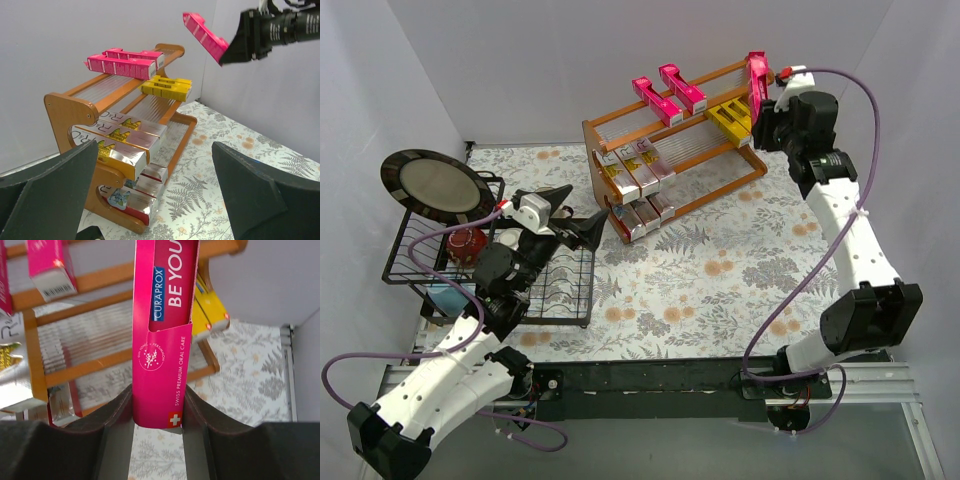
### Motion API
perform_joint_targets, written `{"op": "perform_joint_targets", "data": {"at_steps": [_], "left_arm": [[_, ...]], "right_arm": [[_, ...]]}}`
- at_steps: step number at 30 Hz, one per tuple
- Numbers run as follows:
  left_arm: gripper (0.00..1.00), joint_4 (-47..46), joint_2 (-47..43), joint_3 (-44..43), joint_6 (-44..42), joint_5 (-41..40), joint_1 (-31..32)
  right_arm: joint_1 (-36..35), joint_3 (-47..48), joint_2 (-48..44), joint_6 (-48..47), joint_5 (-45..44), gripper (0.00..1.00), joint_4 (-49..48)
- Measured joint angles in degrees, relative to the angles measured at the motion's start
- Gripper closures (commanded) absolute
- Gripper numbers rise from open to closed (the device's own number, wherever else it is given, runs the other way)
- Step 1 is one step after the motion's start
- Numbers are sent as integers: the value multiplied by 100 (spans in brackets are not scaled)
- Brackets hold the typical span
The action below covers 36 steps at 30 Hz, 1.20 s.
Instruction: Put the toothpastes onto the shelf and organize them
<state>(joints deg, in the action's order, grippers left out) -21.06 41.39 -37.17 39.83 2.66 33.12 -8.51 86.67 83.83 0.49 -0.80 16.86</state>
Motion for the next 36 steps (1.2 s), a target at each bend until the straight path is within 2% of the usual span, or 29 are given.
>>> {"op": "perform_joint_targets", "data": {"at_steps": [8, 12, 19, 29, 36], "left_arm": [[2, 4, 175, 0, -28, -2, 0], [2, 4, 243, 0, -61, -4, 0], [2, 4, 282, 0, -90, -4, 0], [2, 2, 282, 0, -107, -4, 0], [2, 4, 282, 0, -107, -4, 0]], "right_arm": [[-90, 1967, 1547, -516, 636, 55, -7], [-116, 2546, 2229, -693, 846, 53, -22], [-136, 2955, 2916, -839, 1045, 50, -26], [-138, 3206, 3029, -852, 1130, 45, -223], [-138, 3206, 3093, -868, 1147, 53, -334]]}}
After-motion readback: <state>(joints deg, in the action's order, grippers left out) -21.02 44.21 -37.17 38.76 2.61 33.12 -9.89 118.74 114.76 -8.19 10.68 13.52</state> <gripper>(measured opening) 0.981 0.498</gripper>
